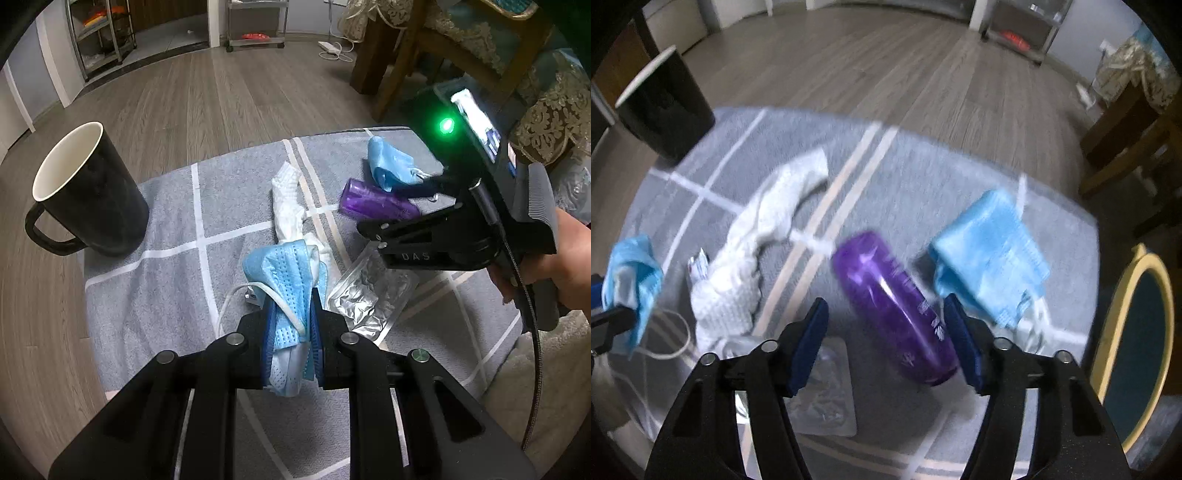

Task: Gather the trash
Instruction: 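Grasp the blue face mask with the left gripper while the right grasps the purple spray bottle, then carry the mask and purple bottle over the bin and open both grippers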

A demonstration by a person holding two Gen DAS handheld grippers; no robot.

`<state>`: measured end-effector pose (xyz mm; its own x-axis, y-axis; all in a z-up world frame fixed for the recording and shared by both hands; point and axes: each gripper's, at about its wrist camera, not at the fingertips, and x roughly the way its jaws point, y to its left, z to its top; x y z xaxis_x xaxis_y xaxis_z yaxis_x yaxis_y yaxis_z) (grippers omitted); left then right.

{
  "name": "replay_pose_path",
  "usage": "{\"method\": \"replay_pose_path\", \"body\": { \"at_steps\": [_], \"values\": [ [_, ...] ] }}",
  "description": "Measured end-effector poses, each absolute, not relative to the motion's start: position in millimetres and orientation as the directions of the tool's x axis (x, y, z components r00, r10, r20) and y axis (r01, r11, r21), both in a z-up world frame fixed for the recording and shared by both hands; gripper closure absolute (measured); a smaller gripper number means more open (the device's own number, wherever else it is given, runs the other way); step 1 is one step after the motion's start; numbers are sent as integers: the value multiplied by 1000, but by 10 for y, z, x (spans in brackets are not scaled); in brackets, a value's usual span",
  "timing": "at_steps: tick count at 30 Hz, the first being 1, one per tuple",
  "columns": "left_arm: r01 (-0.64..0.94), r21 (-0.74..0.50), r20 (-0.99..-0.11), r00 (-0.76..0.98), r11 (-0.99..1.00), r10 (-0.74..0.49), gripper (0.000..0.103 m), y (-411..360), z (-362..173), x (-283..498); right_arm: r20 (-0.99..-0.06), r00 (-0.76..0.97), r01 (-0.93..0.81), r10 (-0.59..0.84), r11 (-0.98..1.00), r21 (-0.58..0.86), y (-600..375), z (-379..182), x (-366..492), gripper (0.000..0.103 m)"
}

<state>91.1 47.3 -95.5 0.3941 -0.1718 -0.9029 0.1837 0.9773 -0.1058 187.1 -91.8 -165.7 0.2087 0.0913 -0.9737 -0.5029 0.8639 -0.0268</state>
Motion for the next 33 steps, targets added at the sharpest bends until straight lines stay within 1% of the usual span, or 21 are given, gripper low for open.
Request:
{"method": "replay_pose_path", "body": {
  "at_steps": [1, 7, 8, 9, 11, 15, 20, 23, 27, 33],
  "values": [
    [184, -107, -903, 393, 977, -173, 87, 477, -959, 913, -974, 204, -498, 98, 867, -17, -922, -1664, 1873, 51],
    [188, -104, -907, 386, 977, -171, 87, 484, -975, 909, -970, 219, -492, 104, 871, -17, -909, -1647, 1850, 51],
    [189, -103, -907, 385, 977, -170, 87, 483, -976, 908, -970, 220, -495, 104, 869, -20, -901, -1641, 1840, 54],
    [189, -103, -907, 385, 977, -170, 87, 479, -977, 911, -970, 219, -497, 110, 867, -14, -893, -1630, 1835, 69],
    [191, -104, -906, 387, 976, -172, 87, 479, -967, 915, -971, 216, -478, 103, 878, -13, -918, -1611, 1877, 70],
    [191, -103, -905, 390, 976, -172, 87, 479, -964, 913, -967, 216, -446, 136, 895, 26, -973, -1532, 1923, 70],
    [197, -101, -900, 400, 975, -174, 87, 480, -924, 906, -957, 238, -423, 168, 905, 53, -1041, -1318, 1853, 70],
    [201, -98, -897, 405, 975, -174, 87, 474, -900, 900, -944, 257, -394, 207, 914, 92, -1115, -1096, 1765, 70],
    [213, -90, -892, 416, 973, -174, 87, 450, -852, 875, -930, 289, -379, 225, 920, 104, -1203, -812, 1623, 70],
    [221, -92, -879, 441, 971, -183, 87, 428, -731, 838, -901, 344, -283, 262, 944, 167, -1603, -428, 1456, 70]
  ]
}}
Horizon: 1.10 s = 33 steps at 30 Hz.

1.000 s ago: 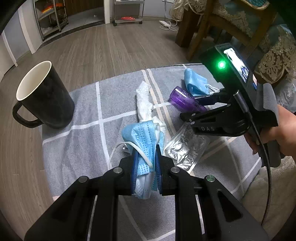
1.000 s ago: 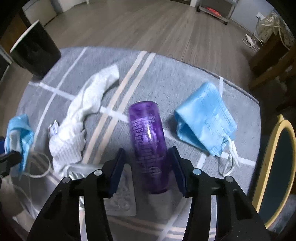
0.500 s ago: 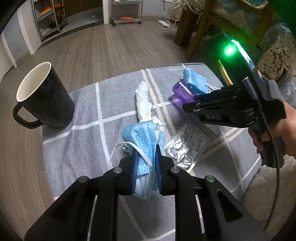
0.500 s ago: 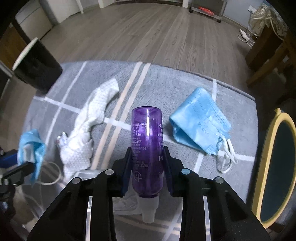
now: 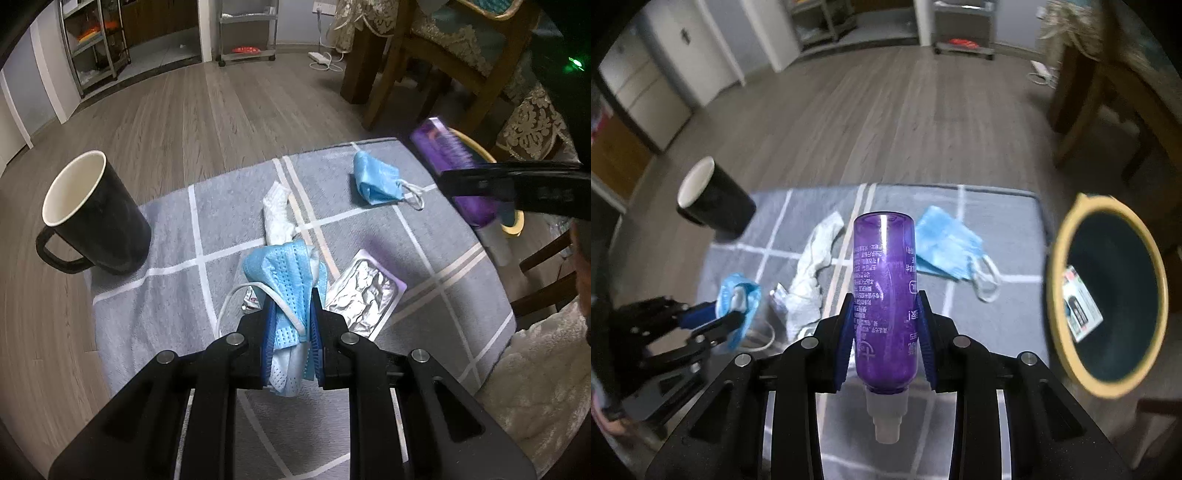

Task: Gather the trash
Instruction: 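Carry the mask and purple bottle over the bin and open both grippers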

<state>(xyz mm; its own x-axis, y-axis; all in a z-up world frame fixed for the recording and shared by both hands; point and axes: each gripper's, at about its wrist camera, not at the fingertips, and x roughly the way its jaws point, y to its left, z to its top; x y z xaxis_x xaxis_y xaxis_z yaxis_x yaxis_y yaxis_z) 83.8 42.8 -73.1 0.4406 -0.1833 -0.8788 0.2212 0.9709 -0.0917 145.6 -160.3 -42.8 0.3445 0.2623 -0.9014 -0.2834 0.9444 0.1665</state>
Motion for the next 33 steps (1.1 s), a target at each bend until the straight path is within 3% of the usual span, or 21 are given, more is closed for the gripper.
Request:
{"method": "replay_pose_path", "body": {
  "at_steps": [15, 33],
  "values": [
    [261, -33, -850, 501, 965, -164, 87, 58, -495, 852, -839, 451, -176, 305, 952, 251, -2454, -133, 1319, 70],
    [403, -10, -804, 540, 915, -247, 87, -1292, -8, 1305, -849, 471, -15, 241, 964, 266, -3478, -270, 1778, 69]
  ]
}}
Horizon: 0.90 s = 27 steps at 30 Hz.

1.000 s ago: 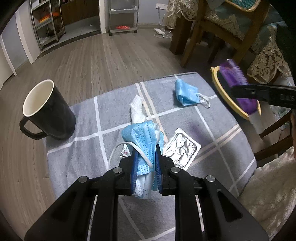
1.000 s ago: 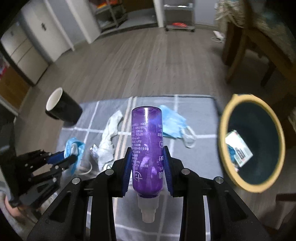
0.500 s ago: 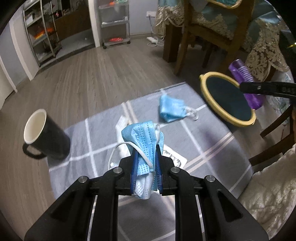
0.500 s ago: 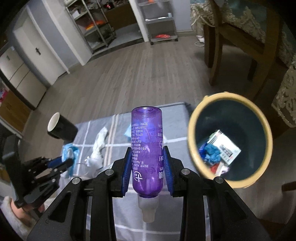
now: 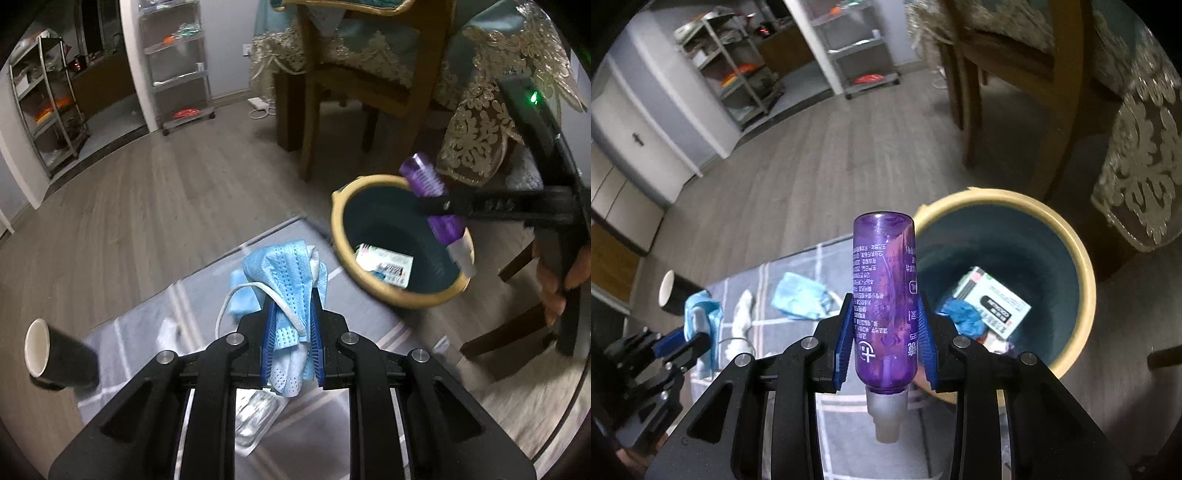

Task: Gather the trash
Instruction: 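Carry the mask and purple bottle over the bin and open both grippers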

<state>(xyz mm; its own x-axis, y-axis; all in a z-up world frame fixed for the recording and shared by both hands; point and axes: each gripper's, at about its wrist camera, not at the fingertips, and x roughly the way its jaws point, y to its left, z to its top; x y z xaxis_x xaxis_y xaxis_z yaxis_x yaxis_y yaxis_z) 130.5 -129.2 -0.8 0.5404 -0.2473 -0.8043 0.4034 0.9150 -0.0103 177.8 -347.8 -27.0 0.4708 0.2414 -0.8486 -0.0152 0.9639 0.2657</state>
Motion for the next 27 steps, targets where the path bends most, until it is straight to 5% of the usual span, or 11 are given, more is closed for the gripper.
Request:
{"method": "replay_pose_path", "body": {
  "at_steps": [27],
  "values": [
    [489, -37, -844, 452, 872, -289, 87, -2190, -576, 1744, -916, 400, 22, 26, 999, 38, -3764, -708, 2148, 69]
  ]
}}
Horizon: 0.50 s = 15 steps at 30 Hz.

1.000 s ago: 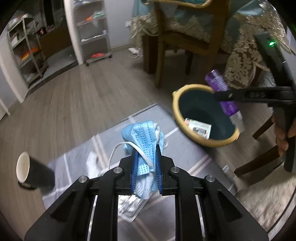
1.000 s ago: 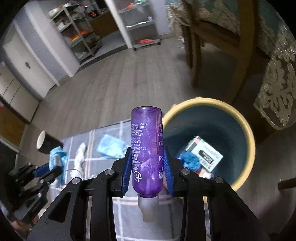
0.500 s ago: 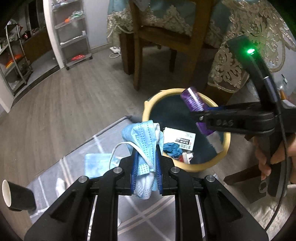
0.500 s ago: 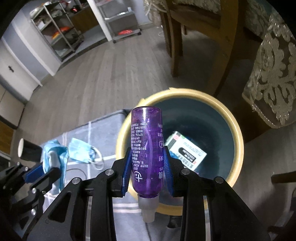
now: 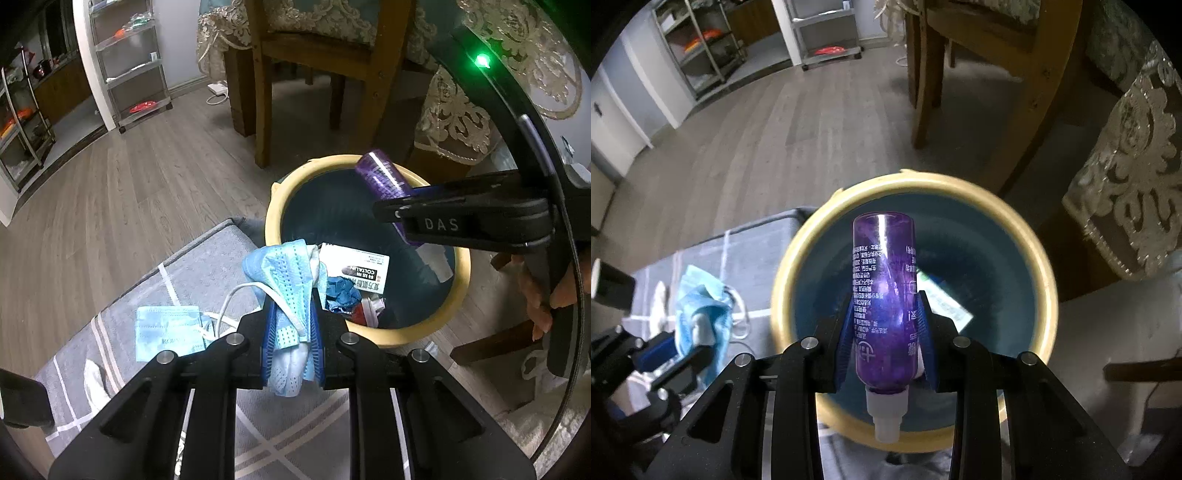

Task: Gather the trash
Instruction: 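Carry the mask and purple bottle over the bin and open both grippers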

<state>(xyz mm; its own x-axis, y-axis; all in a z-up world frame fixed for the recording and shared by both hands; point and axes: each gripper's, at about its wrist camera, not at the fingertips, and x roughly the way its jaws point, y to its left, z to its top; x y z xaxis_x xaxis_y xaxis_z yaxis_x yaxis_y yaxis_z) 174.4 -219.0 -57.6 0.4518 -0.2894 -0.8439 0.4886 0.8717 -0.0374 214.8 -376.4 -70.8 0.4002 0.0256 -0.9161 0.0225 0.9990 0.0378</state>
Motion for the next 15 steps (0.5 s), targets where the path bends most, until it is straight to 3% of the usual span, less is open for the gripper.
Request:
{"method": "replay_pose_path", "body": {
  "at_steps": [6, 15],
  "values": [
    [472, -78, -847, 433, 878, -308, 87, -2251, -649, 1870, -929, 371, 75, -17, 997, 12, -3940, -843, 2173, 69],
    [547, -26, -857, 419, 837, -301, 86, -2637, -753, 1950, -943, 327, 154, -58, 988, -7, -4105, -926, 2200, 69]
  ]
}}
